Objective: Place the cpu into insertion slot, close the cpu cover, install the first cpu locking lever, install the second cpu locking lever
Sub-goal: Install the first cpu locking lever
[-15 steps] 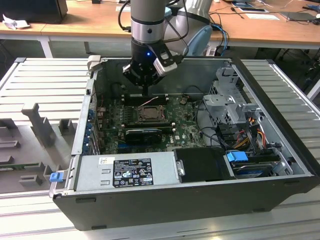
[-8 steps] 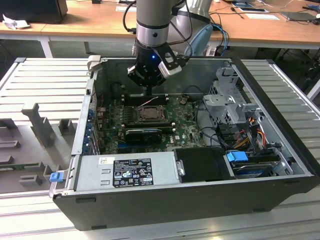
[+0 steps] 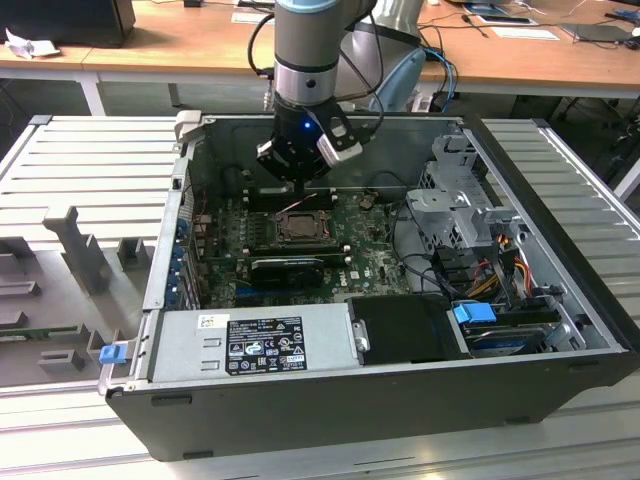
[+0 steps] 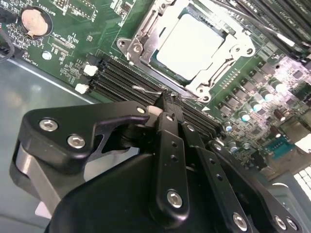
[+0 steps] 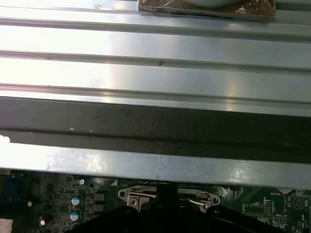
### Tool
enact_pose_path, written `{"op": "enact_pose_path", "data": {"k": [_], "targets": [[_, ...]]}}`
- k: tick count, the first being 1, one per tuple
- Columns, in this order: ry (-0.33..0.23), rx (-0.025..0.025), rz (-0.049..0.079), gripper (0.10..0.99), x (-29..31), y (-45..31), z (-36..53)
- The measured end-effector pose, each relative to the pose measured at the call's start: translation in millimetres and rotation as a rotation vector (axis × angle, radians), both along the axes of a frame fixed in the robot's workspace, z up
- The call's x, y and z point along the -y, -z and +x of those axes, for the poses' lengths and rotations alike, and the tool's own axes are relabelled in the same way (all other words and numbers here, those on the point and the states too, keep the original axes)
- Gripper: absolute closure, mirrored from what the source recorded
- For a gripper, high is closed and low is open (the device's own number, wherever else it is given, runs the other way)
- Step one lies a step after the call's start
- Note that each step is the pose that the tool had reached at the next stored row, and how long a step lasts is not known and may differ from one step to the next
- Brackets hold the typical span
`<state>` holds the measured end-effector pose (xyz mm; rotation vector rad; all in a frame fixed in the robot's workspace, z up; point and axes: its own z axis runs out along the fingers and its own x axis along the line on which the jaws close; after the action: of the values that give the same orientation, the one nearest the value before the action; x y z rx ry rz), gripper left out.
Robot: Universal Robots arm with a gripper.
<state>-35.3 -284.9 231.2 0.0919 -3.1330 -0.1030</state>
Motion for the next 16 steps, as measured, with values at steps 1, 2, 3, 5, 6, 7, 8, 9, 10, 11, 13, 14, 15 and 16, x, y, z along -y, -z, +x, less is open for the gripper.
{"op": "enact_pose_path", "data": {"k": [1,2,3,5,6,7,8,9,10,11,13,14,15,16], "targets": [[0.000,0.0001,0.000,0.980,-0.6,0.5,0.5],[0.000,0.0001,0.000,0.980,-1.3,0.9,0.9],[0.000,0.0001,0.000,0.980,-2.1,1.2,1.5],[0.002,0.0002,0.000,0.980,-3.1,2.1,4.0],[0.002,0.0001,0.000,0.980,-3.1,2.7,4.8],[0.003,0.0000,0.000,0.980,-3.2,3.1,5.6],[0.003,0.0001,0.000,0.980,-3.5,3.5,6.3],[0.003,0.0001,0.000,0.980,-4.1,4.1,7.7],[0.003,0.0001,0.000,0.980,-4.6,4.4,8.4],[0.003,0.0001,0.000,0.980,-5.2,4.8,9.3],[0.003,0.0002,0.000,0.980,-5.7,6.1,10.9],[0.003,0.0002,0.000,0.980,-5.8,6.6,11.4],[0.003,0.0001,0.000,0.980,-5.8,7.0,11.8],[0.003,0.0001,0.000,0.980,-5.8,7.4,12.4]]}}
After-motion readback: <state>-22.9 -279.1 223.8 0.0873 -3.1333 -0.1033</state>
